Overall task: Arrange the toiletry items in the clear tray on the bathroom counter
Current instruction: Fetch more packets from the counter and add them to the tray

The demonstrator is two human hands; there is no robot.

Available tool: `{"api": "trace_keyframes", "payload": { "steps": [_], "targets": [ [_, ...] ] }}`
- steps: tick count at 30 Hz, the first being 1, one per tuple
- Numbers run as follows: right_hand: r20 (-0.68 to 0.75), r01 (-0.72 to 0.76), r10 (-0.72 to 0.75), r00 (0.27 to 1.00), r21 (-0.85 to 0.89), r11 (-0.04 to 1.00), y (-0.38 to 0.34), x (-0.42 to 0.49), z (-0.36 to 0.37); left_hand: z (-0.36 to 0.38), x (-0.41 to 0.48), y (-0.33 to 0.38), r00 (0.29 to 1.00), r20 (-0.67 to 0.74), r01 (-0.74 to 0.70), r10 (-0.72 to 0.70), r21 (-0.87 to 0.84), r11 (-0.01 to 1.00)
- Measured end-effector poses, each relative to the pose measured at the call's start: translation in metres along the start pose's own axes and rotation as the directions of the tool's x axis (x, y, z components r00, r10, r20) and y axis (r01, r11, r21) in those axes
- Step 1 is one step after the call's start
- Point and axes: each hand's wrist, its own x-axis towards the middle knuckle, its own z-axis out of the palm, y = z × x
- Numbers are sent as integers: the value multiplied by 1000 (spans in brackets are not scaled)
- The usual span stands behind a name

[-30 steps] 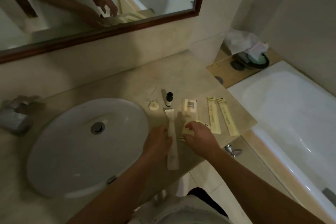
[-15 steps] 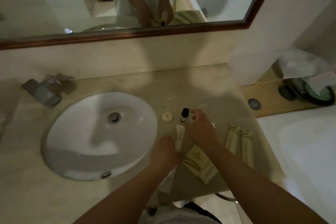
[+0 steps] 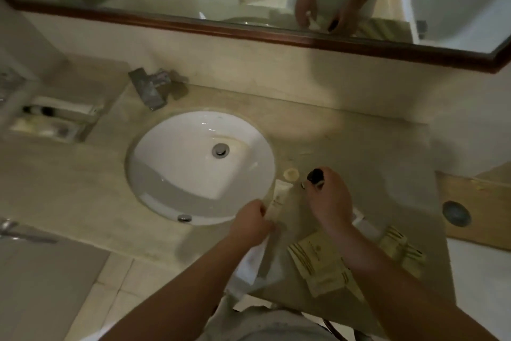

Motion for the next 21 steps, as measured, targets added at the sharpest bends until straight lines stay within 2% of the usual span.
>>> {"api": "trace_keyframes", "payload": {
  "steps": [3, 5, 7, 11, 15, 19, 21],
  "targets": [
    [7, 116, -117, 993, 56, 992, -33, -18, 5, -25, -9, -16, 997, -66, 27, -43, -217, 976],
    [65, 180, -186, 980, 93, 979, -62, -28, 14, -45, -18, -31, 991, -111, 33, -78, -362, 932],
    [122, 258, -280, 952, 168, 951, -95, -41, 32, -71, -29, -52, 977, -161, 39, -141, -514, 857],
    [146, 412, -457, 878, 259, 874, -167, -76, 81, -133, -56, -119, 938, -201, 44, -281, -738, 673],
    [310, 331, -431, 847, 327, 885, -239, -117, 140, -195, -85, -207, 880, -209, 36, -426, -865, 500],
    [408, 331, -449, 795, 327, 885, -298, -147, 198, -247, -98, -278, 868, -208, -34, -451, -931, 364],
    [427, 319, -438, 791, 323, 891, -319, -160, 217, -266, -101, -303, 862, -192, -42, -469, -950, 311]
  ]
}}
